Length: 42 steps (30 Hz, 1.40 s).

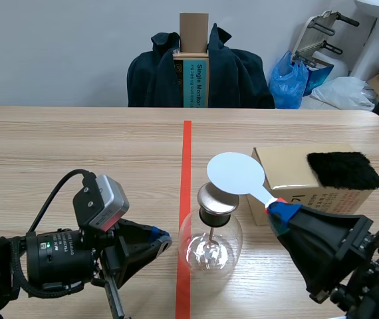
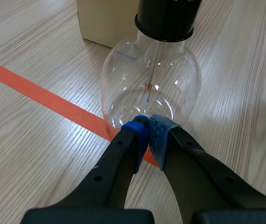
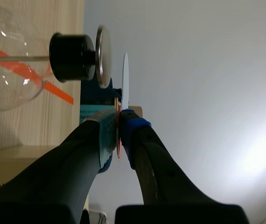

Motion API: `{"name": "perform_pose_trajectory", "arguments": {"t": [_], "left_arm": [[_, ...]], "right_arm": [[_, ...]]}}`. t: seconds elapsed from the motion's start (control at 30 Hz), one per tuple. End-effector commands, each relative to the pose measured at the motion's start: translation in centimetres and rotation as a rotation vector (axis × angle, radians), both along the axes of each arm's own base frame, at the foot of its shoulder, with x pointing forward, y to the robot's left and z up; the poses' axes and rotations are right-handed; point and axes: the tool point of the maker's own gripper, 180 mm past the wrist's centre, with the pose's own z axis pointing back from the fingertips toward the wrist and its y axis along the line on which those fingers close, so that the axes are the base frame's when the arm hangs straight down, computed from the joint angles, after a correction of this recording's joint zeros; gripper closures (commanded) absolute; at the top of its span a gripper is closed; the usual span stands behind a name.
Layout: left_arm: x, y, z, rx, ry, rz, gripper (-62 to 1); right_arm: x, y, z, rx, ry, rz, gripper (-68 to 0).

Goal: Do the electroscope experiment.
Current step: 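Move the plate toward and away from the electroscope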

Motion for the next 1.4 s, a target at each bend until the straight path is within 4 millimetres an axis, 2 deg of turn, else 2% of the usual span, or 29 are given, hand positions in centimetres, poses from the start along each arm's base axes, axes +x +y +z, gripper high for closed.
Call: {"name": "perform_pose_trajectory", "arguments": {"t": [0.0,0.2,0.43,0.57,0.73,0.83,1.0,1.23,1.37], "left_arm": [[0.2,-0.6,1.0,-0.041,-0.015,0.002,-2.1],[0.2,-0.6,1.0,-0.041,-0.016,0.003,-2.1],[0.2,-0.6,1.0,-0.041,-0.016,0.003,-2.1],[0.2,-0.6,1.0,-0.041,-0.016,0.003,-2.1],[0.2,-0.6,1.0,-0.041,-0.016,0.002,-2.1],[0.2,-0.6,1.0,-0.041,-0.016,0.002,-2.1],[0.1,-0.5,1.0,-0.041,-0.014,0.004,-2.1],[-0.1,-0.3,0.8,-0.036,-0.007,0.004,-2.1],[0.4,0.7,1.0,-0.017,-0.023,0.014,-2.1]], "right_arm": [[0.8,-0.7,1.0,0.001,-0.034,-0.033,-0.9],[2.6,-2.7,1.3,0.024,-0.034,-0.179,-0.9],[4.3,-6.4,2.7,0.054,-0.069,-0.337,-0.9],[5.2,-8.7,5.2,0.090,-0.134,-0.407,-0.9],[5.9,-11.5,10.1,0.149,-0.266,-0.485,-0.9],[5.9,-13.2,13.0,0.184,-0.344,-0.531,-0.9],[5.4,-15.4,16.7,0.243,-0.439,-0.578,-0.9],[5.0,-18.2,18.3,0.282,-0.444,-0.627,-0.9],[4.8,-19.7,18.8,0.335,-0.409,-0.648,-0.9]]}}
